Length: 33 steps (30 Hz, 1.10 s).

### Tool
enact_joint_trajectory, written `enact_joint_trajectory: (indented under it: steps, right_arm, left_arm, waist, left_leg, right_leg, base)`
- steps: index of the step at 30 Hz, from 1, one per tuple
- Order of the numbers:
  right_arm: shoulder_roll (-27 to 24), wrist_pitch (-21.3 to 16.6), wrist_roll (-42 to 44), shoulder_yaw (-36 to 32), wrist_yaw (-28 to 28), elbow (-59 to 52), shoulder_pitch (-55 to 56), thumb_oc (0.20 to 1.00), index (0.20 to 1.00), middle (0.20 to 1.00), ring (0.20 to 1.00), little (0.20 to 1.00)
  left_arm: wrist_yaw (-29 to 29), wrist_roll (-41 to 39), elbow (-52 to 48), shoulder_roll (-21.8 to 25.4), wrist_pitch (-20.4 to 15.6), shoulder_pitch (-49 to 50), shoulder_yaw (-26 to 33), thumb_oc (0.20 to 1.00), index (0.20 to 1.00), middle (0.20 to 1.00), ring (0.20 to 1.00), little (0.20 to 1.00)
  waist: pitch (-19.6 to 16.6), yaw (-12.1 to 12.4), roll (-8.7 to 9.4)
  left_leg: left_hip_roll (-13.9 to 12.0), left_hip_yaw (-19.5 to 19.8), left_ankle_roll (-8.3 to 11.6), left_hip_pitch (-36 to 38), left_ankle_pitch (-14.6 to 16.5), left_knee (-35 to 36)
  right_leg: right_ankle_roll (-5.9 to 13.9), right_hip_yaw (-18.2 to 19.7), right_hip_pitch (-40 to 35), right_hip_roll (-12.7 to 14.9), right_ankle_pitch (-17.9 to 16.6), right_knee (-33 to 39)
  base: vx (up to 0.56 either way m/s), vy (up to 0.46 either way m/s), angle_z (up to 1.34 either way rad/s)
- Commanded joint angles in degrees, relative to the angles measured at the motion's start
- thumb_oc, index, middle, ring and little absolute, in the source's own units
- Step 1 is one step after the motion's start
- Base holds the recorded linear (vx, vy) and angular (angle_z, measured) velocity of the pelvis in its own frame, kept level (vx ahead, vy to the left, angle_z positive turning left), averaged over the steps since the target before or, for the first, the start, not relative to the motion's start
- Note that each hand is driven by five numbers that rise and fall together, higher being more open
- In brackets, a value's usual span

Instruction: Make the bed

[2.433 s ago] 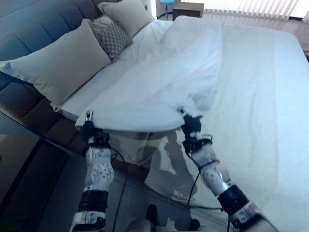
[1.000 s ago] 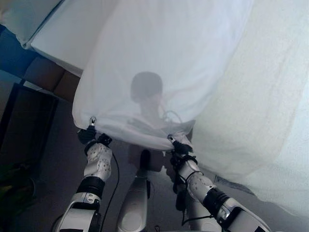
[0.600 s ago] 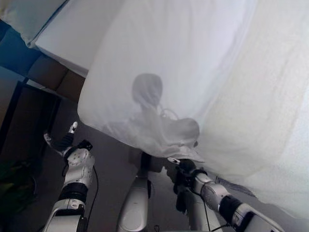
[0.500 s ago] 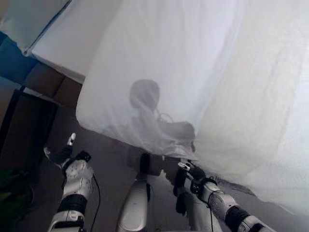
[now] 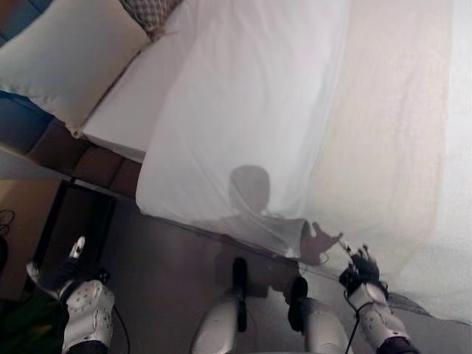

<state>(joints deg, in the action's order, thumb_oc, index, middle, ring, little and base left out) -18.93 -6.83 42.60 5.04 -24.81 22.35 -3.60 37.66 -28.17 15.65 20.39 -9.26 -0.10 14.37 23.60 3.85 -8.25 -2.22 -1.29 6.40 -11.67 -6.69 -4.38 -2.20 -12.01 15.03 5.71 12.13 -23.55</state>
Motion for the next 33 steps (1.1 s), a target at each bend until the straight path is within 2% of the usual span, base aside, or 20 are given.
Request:
enact_joint_trajectory:
  steps: [1,3,5,6,7,9,10,12,15,16,18,20,22,23,25,28,29,30,32,33]
  right_arm:
    - [-1.94,-1.40,-7.85,1.39,3.69,-3.32,-4.87,1.000,1.000,1.000,1.000,1.000]
    - [-2.10,-1.79,-8.78,2.92,6.09,-4.18,-8.60,1.000,1.000,1.000,1.000,1.000]
    - [-3.76,-3.10,-9.15,6.94,11.62,-7.52,-15.72,1.000,1.000,1.000,1.000,1.000]
    - [-3.78,-3.12,-9.13,6.92,11.64,-7.47,-15.80,1.000,1.000,1.000,1.000,1.000]
    - [-3.03,-3.58,-6.94,9.93,15.69,-9.07,-20.33,1.000,1.000,1.000,1.000,1.000]
    - [-2.50,-3.84,-5.62,10.94,16.47,-8.64,-22.82,1.000,1.000,1.000,1.000,1.000]
    - [-2.28,-4.34,-1.91,14.12,19.13,-8.03,-29.03,1.000,1.000,1.000,1.000,1.000]
    - [-2.06,-4.54,0.40,14.93,19.49,-7.22,-31.26,1.000,1.000,1.000,1.000,1.000]
    - [1.60,-5.43,11.72,18.14,23.21,-5.21,-39.33,1.000,1.000,1.000,1.000,1.000]
    - [3.88,-5.36,16.85,20.33,25.06,-3.07,-43.81,1.000,1.000,1.000,1.000,1.000]
    - [5.18,-5.13,19.52,20.81,25.73,-1.97,-45.75,1.000,1.000,1.000,1.000,1.000]
    - [7.97,-7.01,22.35,21.24,23.96,1.20,-51.42,1.000,1.000,1.000,1.000,1.000]
    - [8.77,-7.76,23.22,20.74,22.94,2.64,-53.47,1.000,1.000,1.000,1.000,1.000]
    - [9.45,-8.39,25.06,20.23,21.18,5.70,-56.01,1.000,1.000,1.000,1.000,1.000]
    - [9.99,-8.51,25.91,19.41,20.26,7.75,-57.79,1.000,1.000,1.000,1.000,1.000]
    - [10.20,-9.57,26.82,17.79,15.23,14.02,-60.70,1.000,1.000,1.000,1.000,1.000]
    - [9.23,-8.90,25.91,18.62,12.91,17.48,-61.96,1.000,1.000,1.000,1.000,1.000]
    - [9.18,-8.86,25.89,18.54,12.85,17.56,-62.29,1.000,1.000,1.000,1.000,1.000]
    - [7.94,-7.99,23.50,17.93,9.31,22.52,-61.94,1.000,1.000,1.000,1.000,1.000]
    - [7.96,-7.97,23.38,17.87,9.21,22.57,-62.17,1.000,1.000,1.000,1.000,1.000]
  left_arm:
    - [-9.91,-6.95,-1.12,3.73,-5.95,-3.19,-1.50,1.000,1.000,1.000,1.000,1.000]
    - [-14.69,-10.08,-2.97,4.75,-6.52,-5.27,-3.82,1.000,1.000,1.000,1.000,1.000]
    - [-23.17,-17.88,-4.50,6.03,-6.62,-10.35,-8.26,1.000,1.000,1.000,1.000,1.000]
    - [-23.23,-17.93,-4.42,6.04,-6.65,-10.44,-8.25,1.000,1.000,1.000,1.000,1.000]
    - [-27.33,-22.03,-4.28,6.24,-5.95,-14.42,-11.13,1.000,1.000,1.000,1.000,1.000]
    - [-28.01,-22.38,-3.67,6.80,-5.68,-16.63,-12.23,1.000,1.000,1.000,1.000,1.000]
    - [-30.53,-25.72,-1.38,8.18,-5.68,-22.93,-15.87,1.000,1.000,1.000,1.000,1.000]
    - [-31.28,-27.06,-0.46,8.95,-5.25,-25.66,-17.12,1.000,1.000,1.000,1.000,1.000]
    - [-32.97,-32.19,3.81,10.11,-4.87,-35.26,-22.42,1.000,1.000,1.000,1.000,1.000]
    - [-33.11,-34.33,5.85,10.85,-4.97,-40.89,-24.41,1.000,1.000,1.000,1.000,1.000]
    - [-33.24,-35.62,6.79,10.81,-4.96,-43.21,-25.07,1.000,1.000,1.000,1.000,1.000]
    - [-32.13,-37.85,10.04,11.67,-5.63,-50.41,-26.75,1.000,1.000,1.000,1.000,1.000]
    - [-31.59,-38.41,11.18,11.79,-6.08,-52.65,-27.08,1.000,1.000,1.000,1.000,1.000]
    - [-30.28,-38.97,13.41,11.97,-6.75,-56.17,-27.39,1.000,1.000,1.000,1.000,1.000]
    - [-29.47,-39.19,14.64,11.70,-7.16,-57.91,-27.28,1.000,1.000,1.000,1.000,1.000]
    - [-25.64,-38.67,20.26,11.86,-7.75,-61.92,-27.07,1.000,1.000,1.000,1.000,1.000]
    - [-23.21,-36.58,24.31,12.82,-7.63,-64.29,-27.73,1.000,1.000,1.000,1.000,1.000]
    - [-23.15,-36.54,24.45,12.85,-7.61,-64.68,-27.78,1.000,1.000,1.000,1.000,1.000]
    - [-18.60,-31.55,29.94,14.48,-7.13,-65.51,-27.22,1.000,1.000,1.000,1.000,1.000]
    - [-18.54,-31.42,30.09,14.50,-7.07,-65.81,-27.22,1.000,1.000,1.000,1.000,1.000]
  waist:
    - [-0.18,-0.85,1.76]
    - [-0.34,-0.96,1.76]
    - [-0.26,-0.16,1.70]
    - [-0.35,-0.08,1.63]
    - [-0.01,0.06,2.04]
    - [0.09,0.01,2.24]
    - [0.94,-0.17,3.04]
    - [1.22,-0.04,3.15]
    - [2.04,-0.03,4.40]
    - [2.42,0.45,5.59]
    - [2.68,0.85,6.21]
    - [3.61,1.97,8.51]
    - [4.02,2.53,9.23]
    - [5.03,3.21,10.54]
    - [5.50,3.63,11.00]
    - [6.20,4.54,12.18]
    - [6.20,4.75,12.89]
    - [6.20,4.72,12.89]
    - [6.20,4.91,13.23]
    - [6.20,4.85,13.17]
  left_leg:
    - [3.33,2.36,-1.33,-2.99,5.43,-9.40]
    - [3.23,1.89,-1.73,-4.95,4.65,-7.65]
    - [2.43,2.69,-1.70,-7.69,0.46,-3.40]
    - [2.33,2.68,-1.68,-7.83,0.28,-3.26]
    - [1.95,2.99,-2.23,-7.84,0.81,-2.71]
    - [1.64,2.89,-2.48,-8.01,0.46,-2.29]
    - [1.96,1.21,-2.86,-8.84,0.69,-2.86]
    - [1.96,0.53,-3.04,-9.34,0.89,-3.06]
    - [2.62,-1.48,-3.29,-10.62,2.22,-3.86]
    - [2.58,-2.01,-3.31,-11.63,2.56,-3.66]
    - [2.54,-2.19,-3.33,-12.32,2.66,-3.71]
    - [2.25,-2.00,-3.17,-15.66,2.84,-4.15]
    - [2.13,-1.58,-3.15,-17.08,2.96,-4.53]
    - [1.98,-1.06,-2.97,-19.82,3.29,-5.52]
    - [1.97,-0.56,-2.85,-21.45,3.54,-6.34]
    - [2.00,0.01,-2.39,-26.19,4.19,-7.88]
    - [2.04,0.43,-2.01,-29.83,4.43,-9.11]
    - [2.01,0.88,-1.74,-29.35,5.90,-9.30]
    - [2.23,1.37,-1.16,-34.10,6.33,-10.78]
    - [2.21,1.48,-1.14,-34.44,6.47,-11.10]
  right_leg:
    - [4.91,2.24,-4.20,0.11,-5.00,9.95]
    - [5.20,3.12,-4.04,-0.47,-5.00,9.54]
    - [5.27,4.66,-3.81,-2.51,-4.47,9.23]
    - [5.24,4.69,-3.64,-2.61,-4.69,9.36]
    - [5.64,6.35,-2.67,-2.96,-3.38,7.74]
    - [5.68,6.94,-1.74,-3.04,-3.76,7.43]
    - [6.22,7.66,-0.57,-1.87,-4.03,7.43]
    - [6.42,7.89,0.11,-1.60,-4.44,7.61]
    - [7.67,8.27,1.04,-0.27,-5.85,9.49]
    - [8.27,8.37,1.45,0.07,-7.20,11.58]
    - [8.53,8.18,1.68,0.22,-7.81,12.50]
    - [9.38,7.39,3.18,0.27,-10.23,15.21]
    - [9.50,7.06,3.79,0.12,-10.82,15.87]
    - [9.78,6.26,4.90,-0.01,-11.89,17.05]
    - [9.87,5.94,5.57,-0.22,-12.29,17.40]
    - [10.01,4.60,8.26,-0.47,-13.04,18.28]
    - [10.01,3.44,10.63,-0.42,-13.40,18.48]
    - [10.18,3.70,10.15,-0.55,-12.54,18.35]
    - [10.39,2.03,13.46,-0.55,-13.01,18.71]
    - [10.39,1.93,13.64,-0.60,-12.94,18.62]
  base:
    - [0.05,-0.046,-0.09]
    - [0.07,0.002,-0.02]
    - [0.12,0.090,-0.15]
    - [0.14,0.189,-0.40]
    - [0.07,0.187,-0.57]
    - [0.05,0.222,-0.73]
    - [0.01,0.194,-0.63]
    - [0.04,0.231,-0.42]
    - [0.08,0.274,-0.19]
    - [0.06,0.185,-0.15]
    - [0.04,0.101,-0.15]
    - [0.03,0.054,-0.15]
    - [0.00,0.001,0.05]
    - [0.01,0.003,0.12]
    - [0.00,-0.003,0.15]
    - [0.03,0.007,0.29]
    - [0.11,-0.013,0.22]
    - [0.10,-0.007,0.24]
    - [0.08,-0.002,0.31]
    - [0.05,0.003,0.32]
